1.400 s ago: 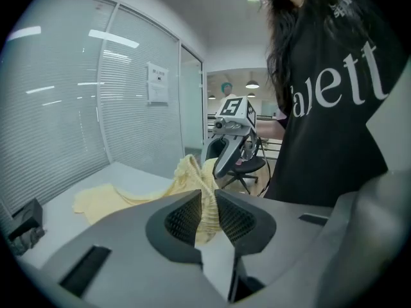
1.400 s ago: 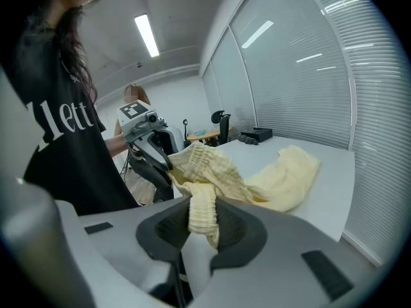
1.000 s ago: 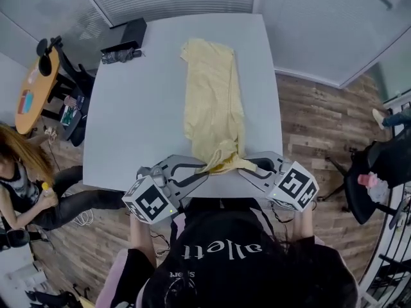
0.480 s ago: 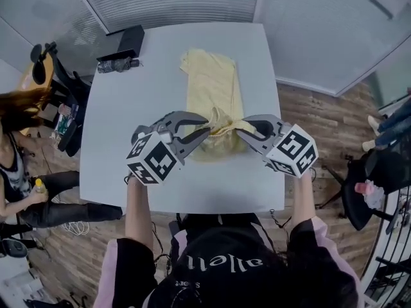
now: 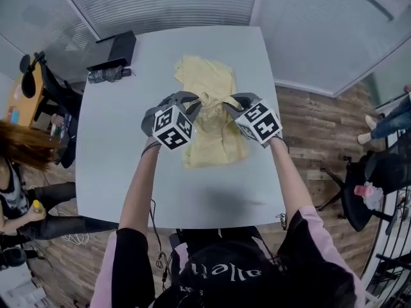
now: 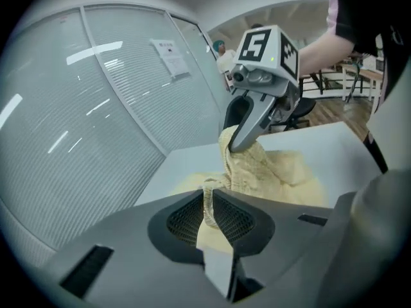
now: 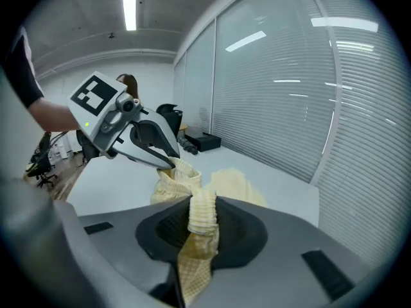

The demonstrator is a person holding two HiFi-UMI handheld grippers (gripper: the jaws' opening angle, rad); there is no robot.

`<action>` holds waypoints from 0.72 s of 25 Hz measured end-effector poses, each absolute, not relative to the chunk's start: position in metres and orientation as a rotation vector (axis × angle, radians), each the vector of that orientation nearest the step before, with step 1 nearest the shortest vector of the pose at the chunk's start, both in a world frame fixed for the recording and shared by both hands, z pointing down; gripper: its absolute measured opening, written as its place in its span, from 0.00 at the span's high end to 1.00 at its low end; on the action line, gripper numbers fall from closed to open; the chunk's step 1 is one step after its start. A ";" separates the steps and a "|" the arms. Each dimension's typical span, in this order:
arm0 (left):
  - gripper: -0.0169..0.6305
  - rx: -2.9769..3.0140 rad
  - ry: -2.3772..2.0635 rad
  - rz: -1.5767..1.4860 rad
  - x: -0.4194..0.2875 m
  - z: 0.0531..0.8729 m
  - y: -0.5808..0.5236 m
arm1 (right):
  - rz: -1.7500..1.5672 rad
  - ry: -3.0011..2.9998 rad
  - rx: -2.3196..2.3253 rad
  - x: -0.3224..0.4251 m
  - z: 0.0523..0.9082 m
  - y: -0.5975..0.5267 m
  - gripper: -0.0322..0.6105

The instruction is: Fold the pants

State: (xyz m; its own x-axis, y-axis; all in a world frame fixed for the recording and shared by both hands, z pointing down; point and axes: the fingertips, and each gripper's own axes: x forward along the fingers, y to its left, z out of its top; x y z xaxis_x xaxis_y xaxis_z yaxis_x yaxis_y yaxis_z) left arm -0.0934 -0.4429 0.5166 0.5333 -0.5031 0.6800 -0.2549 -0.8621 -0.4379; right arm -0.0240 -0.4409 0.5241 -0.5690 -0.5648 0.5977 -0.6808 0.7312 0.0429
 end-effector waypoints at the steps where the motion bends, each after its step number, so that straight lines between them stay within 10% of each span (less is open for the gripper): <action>1: 0.88 -2.455 0.646 -1.284 -0.095 0.534 -0.447 | 0.272 -2.312 0.958 -0.025 0.539 -0.445 0.83; 9: 0.86 -2.541 0.608 -1.479 -0.090 0.626 -0.435 | 0.405 -2.209 1.060 -0.025 0.618 -0.462 0.83; 11: 0.69 -2.572 0.639 -1.472 -0.091 0.628 -0.434 | 0.397 -2.186 1.062 -0.024 0.624 -0.461 0.81; 18: 0.59 -2.676 0.796 -1.368 -0.106 0.610 -0.436 | 0.417 -2.192 1.016 -0.029 0.625 -0.448 0.54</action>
